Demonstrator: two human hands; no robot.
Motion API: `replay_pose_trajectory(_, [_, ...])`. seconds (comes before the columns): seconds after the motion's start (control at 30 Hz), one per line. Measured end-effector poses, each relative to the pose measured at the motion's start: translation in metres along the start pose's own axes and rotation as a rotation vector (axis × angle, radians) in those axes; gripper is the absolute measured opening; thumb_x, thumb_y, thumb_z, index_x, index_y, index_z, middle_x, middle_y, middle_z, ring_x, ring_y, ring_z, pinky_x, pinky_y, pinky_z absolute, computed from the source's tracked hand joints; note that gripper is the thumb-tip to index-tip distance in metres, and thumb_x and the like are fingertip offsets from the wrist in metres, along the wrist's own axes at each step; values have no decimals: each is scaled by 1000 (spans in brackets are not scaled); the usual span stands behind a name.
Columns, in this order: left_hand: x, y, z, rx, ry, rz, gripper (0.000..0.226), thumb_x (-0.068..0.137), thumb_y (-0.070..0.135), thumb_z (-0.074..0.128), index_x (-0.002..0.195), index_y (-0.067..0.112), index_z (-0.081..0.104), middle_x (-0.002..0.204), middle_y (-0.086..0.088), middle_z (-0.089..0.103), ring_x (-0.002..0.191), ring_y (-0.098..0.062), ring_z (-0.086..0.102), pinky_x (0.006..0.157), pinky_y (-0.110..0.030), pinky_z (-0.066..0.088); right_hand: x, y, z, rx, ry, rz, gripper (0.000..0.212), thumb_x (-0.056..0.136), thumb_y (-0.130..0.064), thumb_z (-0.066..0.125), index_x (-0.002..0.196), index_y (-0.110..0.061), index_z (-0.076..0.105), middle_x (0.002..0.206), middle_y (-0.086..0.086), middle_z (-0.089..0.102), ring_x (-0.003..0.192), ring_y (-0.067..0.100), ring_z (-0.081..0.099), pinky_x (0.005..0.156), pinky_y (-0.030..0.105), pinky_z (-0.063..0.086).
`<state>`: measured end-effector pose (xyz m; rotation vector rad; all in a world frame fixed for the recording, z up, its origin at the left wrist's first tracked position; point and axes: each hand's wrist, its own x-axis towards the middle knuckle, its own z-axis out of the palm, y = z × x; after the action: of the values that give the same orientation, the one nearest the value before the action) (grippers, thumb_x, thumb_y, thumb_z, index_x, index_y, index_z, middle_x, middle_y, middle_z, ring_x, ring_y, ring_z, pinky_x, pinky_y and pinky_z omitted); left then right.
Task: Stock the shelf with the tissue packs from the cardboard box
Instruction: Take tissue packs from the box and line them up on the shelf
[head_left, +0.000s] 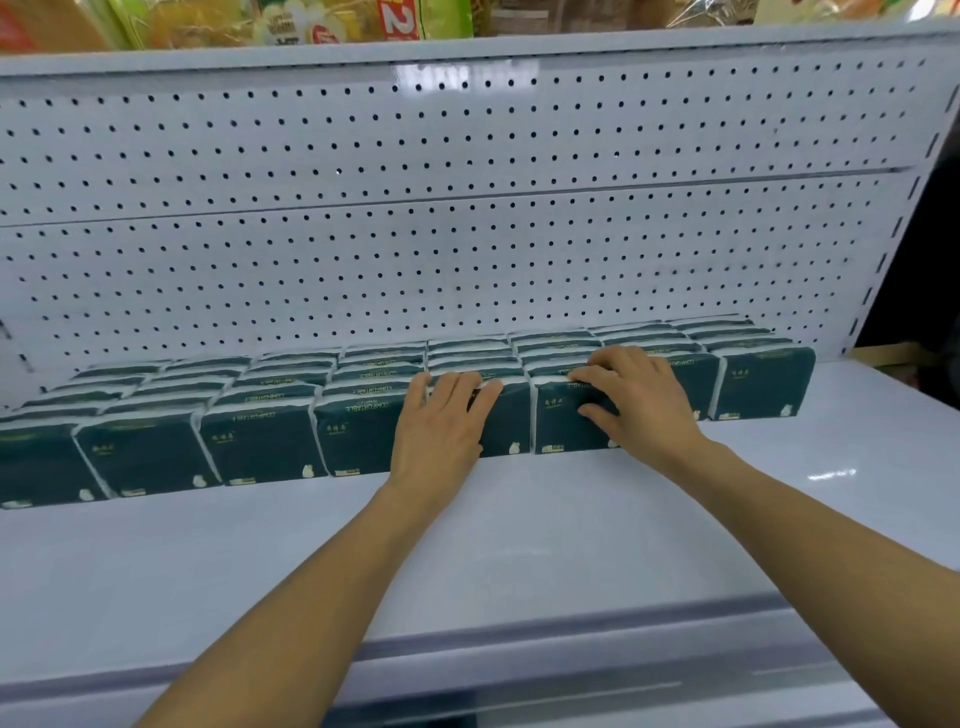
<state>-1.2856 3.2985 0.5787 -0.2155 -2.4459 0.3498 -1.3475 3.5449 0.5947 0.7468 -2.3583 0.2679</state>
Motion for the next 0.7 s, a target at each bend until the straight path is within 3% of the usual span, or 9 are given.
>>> replay_pose_trajectory(0.1, [0,0,-5,-41,-20,-7,78,64,33,85,134,21,53,125,-2,59,114,-24,56,107,-48,35,-1,-4,-2,-6,-35,30,39,84,-26,72,122,-20,64,121,2,58,114,27,52,98,43,35])
replay_pose_trajectory(0.2, [-2,5,-22,-146,-96,-59,81,83,47,68,150,25,29,150,1,38,139,-21,34,119,-46,12,-5,-15,-10,-14,-33,86,44,87,-27,68,130,-20,58,136,5,52,127,27,45,107,45,29])
replay_pose_trajectory(0.27, [-8,9,-36,-197,-76,-119,83,87,53,61,153,26,20,157,2,28,145,-19,24,121,-47,6,-10,-27,-18,-9,18,88,50,86,-28,68,134,-19,55,141,7,49,132,29,43,110,48,29])
replay_pose_trajectory(0.4, [-43,18,-64,-295,83,-167,77,85,47,68,149,20,35,150,-4,42,136,-26,42,115,-51,29,-33,-59,-41,46,168,-9,55,86,-27,69,137,-15,51,139,8,51,128,28,48,106,50,37])
replay_pose_trajectory(0.53, [-99,24,-89,-380,149,-250,72,86,40,69,148,21,38,149,-2,44,130,-23,48,98,-43,47,-68,-99,-54,131,199,-70,52,89,-29,65,137,-14,50,133,6,56,117,25,54,90,41,48])
replay_pose_trajectory(0.7, [-187,22,-119,-336,121,-309,66,87,43,63,145,21,41,145,-4,48,124,-25,53,94,-43,48,-118,-158,-52,210,157,-147,49,89,-34,57,133,-15,53,129,6,59,113,24,54,86,39,49])
